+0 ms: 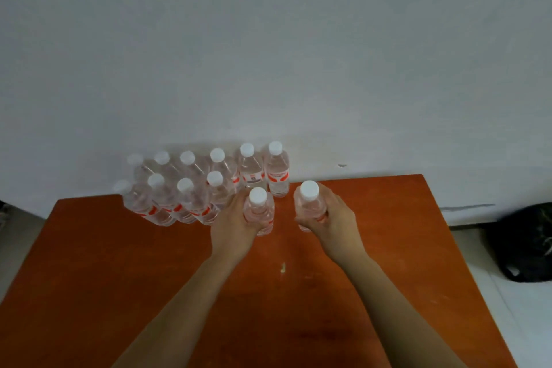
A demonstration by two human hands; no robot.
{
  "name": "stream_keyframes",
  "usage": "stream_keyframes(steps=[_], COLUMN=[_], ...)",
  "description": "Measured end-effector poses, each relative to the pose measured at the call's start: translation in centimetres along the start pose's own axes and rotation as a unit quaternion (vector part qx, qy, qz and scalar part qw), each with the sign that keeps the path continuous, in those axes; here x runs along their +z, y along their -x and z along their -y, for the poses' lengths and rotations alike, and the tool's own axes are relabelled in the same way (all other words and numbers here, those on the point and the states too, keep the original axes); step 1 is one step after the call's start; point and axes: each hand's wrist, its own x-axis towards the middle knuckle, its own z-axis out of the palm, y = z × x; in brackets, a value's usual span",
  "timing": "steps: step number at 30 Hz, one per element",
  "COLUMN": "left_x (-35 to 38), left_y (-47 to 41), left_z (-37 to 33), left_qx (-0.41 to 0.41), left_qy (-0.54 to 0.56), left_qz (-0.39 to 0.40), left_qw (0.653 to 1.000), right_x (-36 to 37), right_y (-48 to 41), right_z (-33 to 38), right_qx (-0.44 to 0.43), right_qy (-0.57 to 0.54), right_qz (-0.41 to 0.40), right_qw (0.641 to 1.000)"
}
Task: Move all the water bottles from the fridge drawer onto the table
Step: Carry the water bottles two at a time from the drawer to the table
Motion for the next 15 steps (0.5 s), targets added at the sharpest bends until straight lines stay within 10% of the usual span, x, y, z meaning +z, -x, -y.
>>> stream_keyframes(steps=[15], left_x=[3.4], left_y=[-5.6], left_z=[5.4], left_qx=[0.006], left_qy=[0.048], left_qz=[0.027], left_qw=[0.998], right_x=[10.4], right_y=[-4.8], right_z=[-1.3], right_qx=[0.080], right_qy=[-0.038], right_qz=[-0.011], right_qw=[0.996])
